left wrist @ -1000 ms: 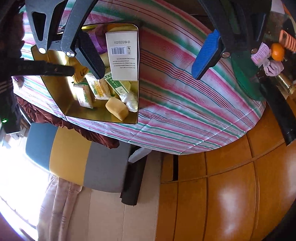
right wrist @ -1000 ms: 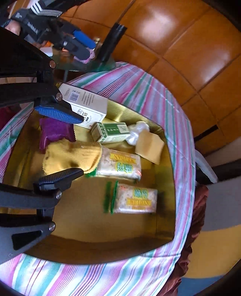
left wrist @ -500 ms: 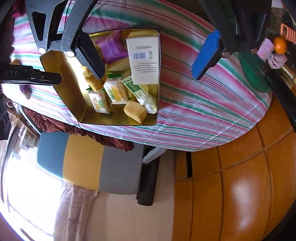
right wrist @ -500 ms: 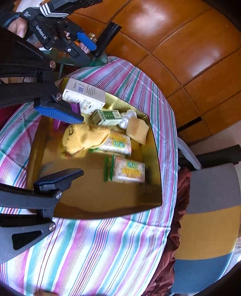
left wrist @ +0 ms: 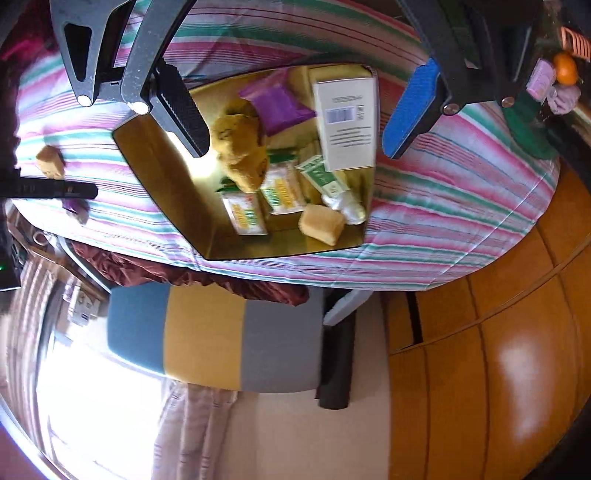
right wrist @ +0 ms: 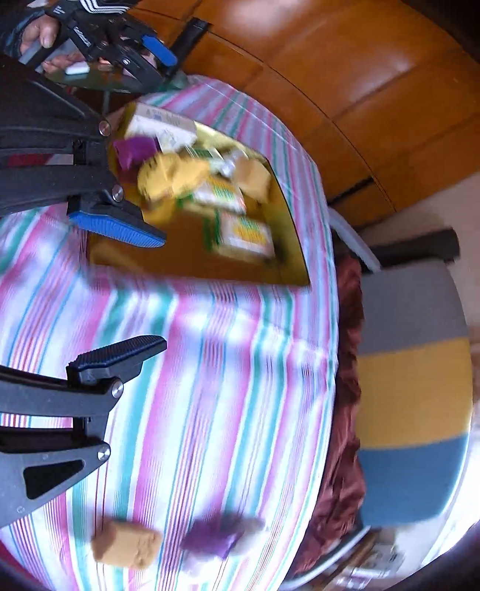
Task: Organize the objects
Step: 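Move both tools back toward the remaining items on the table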
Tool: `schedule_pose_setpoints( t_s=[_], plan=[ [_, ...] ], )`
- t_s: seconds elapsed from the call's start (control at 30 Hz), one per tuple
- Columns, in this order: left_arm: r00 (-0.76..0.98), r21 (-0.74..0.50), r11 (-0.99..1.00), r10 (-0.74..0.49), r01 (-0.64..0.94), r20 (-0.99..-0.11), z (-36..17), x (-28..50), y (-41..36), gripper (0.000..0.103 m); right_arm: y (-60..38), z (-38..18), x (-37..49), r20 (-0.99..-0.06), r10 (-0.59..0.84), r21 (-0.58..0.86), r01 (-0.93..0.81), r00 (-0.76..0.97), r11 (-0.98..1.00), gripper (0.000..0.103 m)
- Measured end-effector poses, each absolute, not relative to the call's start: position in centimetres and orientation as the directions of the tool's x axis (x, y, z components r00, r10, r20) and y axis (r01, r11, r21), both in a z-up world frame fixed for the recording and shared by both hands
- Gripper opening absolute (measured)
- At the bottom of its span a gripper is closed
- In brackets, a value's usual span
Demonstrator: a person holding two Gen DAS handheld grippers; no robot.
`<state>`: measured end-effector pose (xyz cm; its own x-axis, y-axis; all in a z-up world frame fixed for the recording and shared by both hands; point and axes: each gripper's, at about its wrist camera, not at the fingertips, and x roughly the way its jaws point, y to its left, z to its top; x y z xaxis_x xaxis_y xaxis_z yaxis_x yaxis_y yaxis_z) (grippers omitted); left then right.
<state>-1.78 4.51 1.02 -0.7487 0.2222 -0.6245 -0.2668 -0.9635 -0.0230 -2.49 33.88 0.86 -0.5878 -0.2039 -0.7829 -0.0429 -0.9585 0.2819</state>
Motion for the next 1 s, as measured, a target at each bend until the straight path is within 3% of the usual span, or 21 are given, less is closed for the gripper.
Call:
schedule_pose_setpoints(
  t_s=[0.37, 0.63, 0.77, 1.0],
  plan=[
    [-0.708, 0.008, -0.91, 0.317, -0.415, -0.631, 1.6, -0.9, 10.4, 0.097, 48.2, 1.7, 1.1, -0.77, 0.016, 0.271, -0.351, -0.637, -0.896, 0.05],
    [-0.648, 0.017, -0.835, 0.414, -0.55, -0.64, 2.0, 0.2, 16.0, 0.097, 59.9, -0.3, 5.3, -0.764, 0.219, 0.311, -0.644, -0.607, -0.699, 0.05],
    [-0.601, 0.008, -0.792, 0.456, -0.61, -0.657, 1.8, 0.7, 19.1, 0.097, 63.4, -2.1, 7.8, -0.768, 0.191, 0.435, -0.717, -0.611, -0.544, 0.05],
    [-0.512, -0.01, -0.732, 0.485, -0.681, -0.709, 0.5, 1.0, 24.6, 0.097, 63.7, -2.9, 7.8, -0.777, 0.132, 0.475, -0.712, -0.615, -0.517, 0.05]
  ],
)
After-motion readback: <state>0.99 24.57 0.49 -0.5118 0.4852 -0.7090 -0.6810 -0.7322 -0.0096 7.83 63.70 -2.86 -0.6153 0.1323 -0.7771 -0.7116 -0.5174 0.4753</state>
